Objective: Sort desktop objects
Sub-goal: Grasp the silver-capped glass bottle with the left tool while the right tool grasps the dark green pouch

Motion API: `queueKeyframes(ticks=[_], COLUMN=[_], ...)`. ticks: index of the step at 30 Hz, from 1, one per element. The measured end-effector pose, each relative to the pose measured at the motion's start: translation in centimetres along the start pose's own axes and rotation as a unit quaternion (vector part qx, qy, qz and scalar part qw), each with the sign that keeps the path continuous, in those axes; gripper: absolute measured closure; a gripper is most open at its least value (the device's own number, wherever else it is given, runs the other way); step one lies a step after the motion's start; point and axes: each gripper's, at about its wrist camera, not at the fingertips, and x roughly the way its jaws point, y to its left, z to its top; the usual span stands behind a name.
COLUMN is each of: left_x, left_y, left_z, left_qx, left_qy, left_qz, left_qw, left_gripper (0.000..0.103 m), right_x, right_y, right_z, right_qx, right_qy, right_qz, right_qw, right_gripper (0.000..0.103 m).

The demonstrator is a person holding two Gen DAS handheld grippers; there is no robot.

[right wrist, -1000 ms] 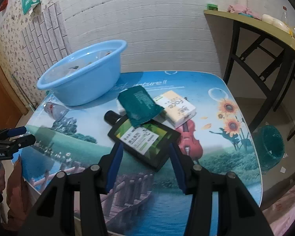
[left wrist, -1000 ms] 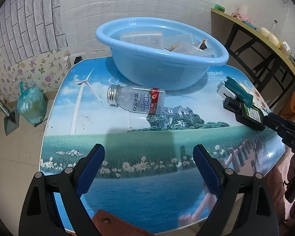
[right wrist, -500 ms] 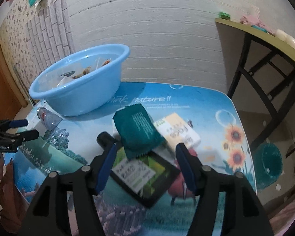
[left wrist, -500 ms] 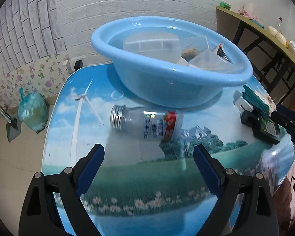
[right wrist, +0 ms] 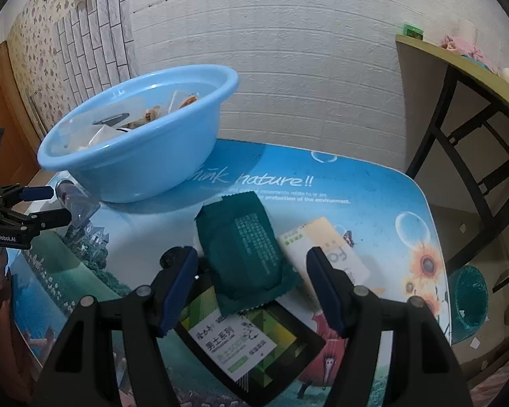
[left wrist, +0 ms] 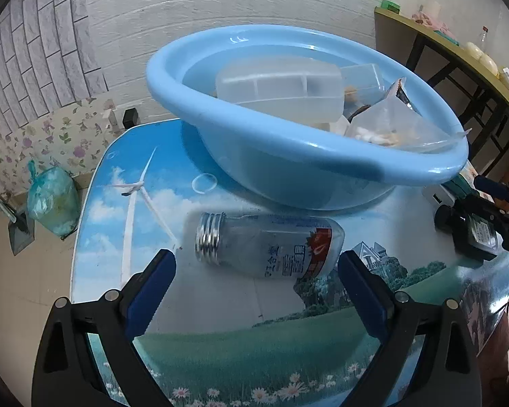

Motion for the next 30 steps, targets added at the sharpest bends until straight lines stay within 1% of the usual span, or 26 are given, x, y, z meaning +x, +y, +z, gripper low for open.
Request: queueKeyframes(ticks=[7, 13, 17, 19, 20, 22, 24, 26, 27, 30], left_x=[0.8, 1.6, 1.4, 1.2, 1.1, 1.1, 1.0, 0.8, 0.6, 0.3], left_y=[-0.3, 0.0, -0.1, -0.1, -0.1, -0.2, -0.4, -0.5, -0.6, -0.6], left_z=[0.4, 0.5, 0.3, 0.3, 0.3, 0.3, 0.2, 0.1, 0.0, -0.2], left_qx=[0.007, -0.009, -0.007, -0.008, -0.009, -0.010, -0.006, -0.004, -0.004, -0.006], left_qy=[0.005, 0.008, 0.004, -0.003, -0.004, -0.003, -0.003, -0.004, -0.006, -0.005], left_qz=[-0.001, -0.013, -0.018, -0.013, -0.014, -0.018, -0.017, -0.019, -0.019, -0.022], left_qw=[1.0000, 0.9998, 0.9998, 0.9999, 0.9999, 0.9998, 0.9998, 0.9998, 0.9998, 0.9997], left_gripper=[0.006, 0.006, 0.006, 0.011, 0.016, 0.017, 0.018, 0.018, 0.018, 0.018], right_x=[0.5, 0.7, 0.8, 0.9, 0.9, 0.9, 0.8, 0.8, 0.8, 0.6], right_y=[-0.1, 0.2, 0.0, 0.0, 0.0, 0.1, 0.1, 0.1, 0.1, 0.3], right_z=[0.3, 0.0, 0.1, 0.0, 0.0, 0.0, 0.0, 0.0, -0.1, -0.1], right_qx=[-0.002, -0.008, -0.005, -0.002, -0.002, -0.003, -0.005, -0.002, 0.000, 0.000], right_qy=[0.005, 0.009, 0.009, 0.011, 0.011, 0.011, 0.010, 0.011, 0.012, 0.011], right_qz=[0.005, 0.012, 0.017, 0.020, 0.021, 0.023, 0.024, 0.035, 0.040, 0.034], right_qw=[1.000, 1.000, 1.000, 1.000, 1.000, 1.000, 1.000, 0.999, 0.999, 0.999], right_gripper=[0.037, 0.037, 0.037, 0.037, 0.037, 0.037, 0.041, 0.054, 0.055, 0.056])
